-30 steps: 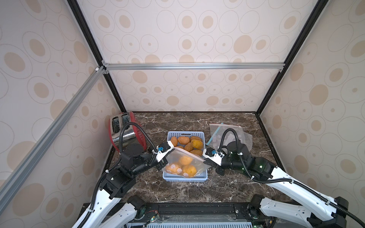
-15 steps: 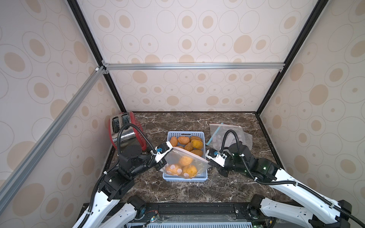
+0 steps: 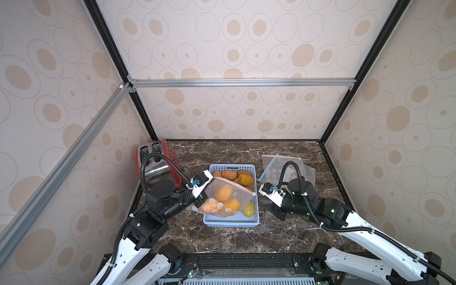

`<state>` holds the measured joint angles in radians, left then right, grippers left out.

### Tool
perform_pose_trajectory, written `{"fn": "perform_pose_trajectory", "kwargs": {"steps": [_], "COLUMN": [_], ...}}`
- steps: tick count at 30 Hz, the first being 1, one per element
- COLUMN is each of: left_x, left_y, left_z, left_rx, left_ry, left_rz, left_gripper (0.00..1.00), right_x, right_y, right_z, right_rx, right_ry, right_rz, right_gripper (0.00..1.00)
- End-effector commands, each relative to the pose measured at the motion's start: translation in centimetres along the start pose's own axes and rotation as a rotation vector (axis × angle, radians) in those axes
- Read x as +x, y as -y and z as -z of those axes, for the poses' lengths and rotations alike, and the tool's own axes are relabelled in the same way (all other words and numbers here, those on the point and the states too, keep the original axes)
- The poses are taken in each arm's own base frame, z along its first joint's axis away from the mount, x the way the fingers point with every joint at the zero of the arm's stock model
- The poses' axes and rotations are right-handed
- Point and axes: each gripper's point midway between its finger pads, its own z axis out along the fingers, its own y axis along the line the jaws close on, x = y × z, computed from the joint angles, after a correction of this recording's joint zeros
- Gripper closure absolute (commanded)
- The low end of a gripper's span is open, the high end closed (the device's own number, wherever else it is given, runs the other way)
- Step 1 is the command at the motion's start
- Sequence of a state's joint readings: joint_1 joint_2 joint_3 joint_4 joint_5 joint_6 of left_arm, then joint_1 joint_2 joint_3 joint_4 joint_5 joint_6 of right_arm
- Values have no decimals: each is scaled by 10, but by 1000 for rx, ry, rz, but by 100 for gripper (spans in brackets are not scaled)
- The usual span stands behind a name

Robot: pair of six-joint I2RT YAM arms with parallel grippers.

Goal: Put the potatoes into a zipper bag and zip it
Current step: Place the zipper food storage bag at the center of the board.

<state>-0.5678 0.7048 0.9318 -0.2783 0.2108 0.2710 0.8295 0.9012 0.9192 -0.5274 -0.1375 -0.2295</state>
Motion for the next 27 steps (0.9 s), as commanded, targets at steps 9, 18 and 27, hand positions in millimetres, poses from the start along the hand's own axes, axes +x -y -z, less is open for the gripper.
{"fn": "perform_pose_trajectory", "kwargs": {"steps": [9, 18, 27], "left_x": [-54, 42, 105], "left_y": [-124, -180, -210], "left_z": [-24, -81, -43], "left_rx": [-643, -879, -1043], "left_ry": [135, -26, 29], "left_rz": [-43, -328, -146], "left_gripper": [100, 100, 100], "right_x": [-26, -5, 14], "right_y": [4, -10, -9], "right_z": [-5, -13, -6], "right_rx": [9, -71, -33], "right_ry": [119, 43, 35], "right_rz": [-29, -91, -91], "right_gripper": [53, 55, 55]}}
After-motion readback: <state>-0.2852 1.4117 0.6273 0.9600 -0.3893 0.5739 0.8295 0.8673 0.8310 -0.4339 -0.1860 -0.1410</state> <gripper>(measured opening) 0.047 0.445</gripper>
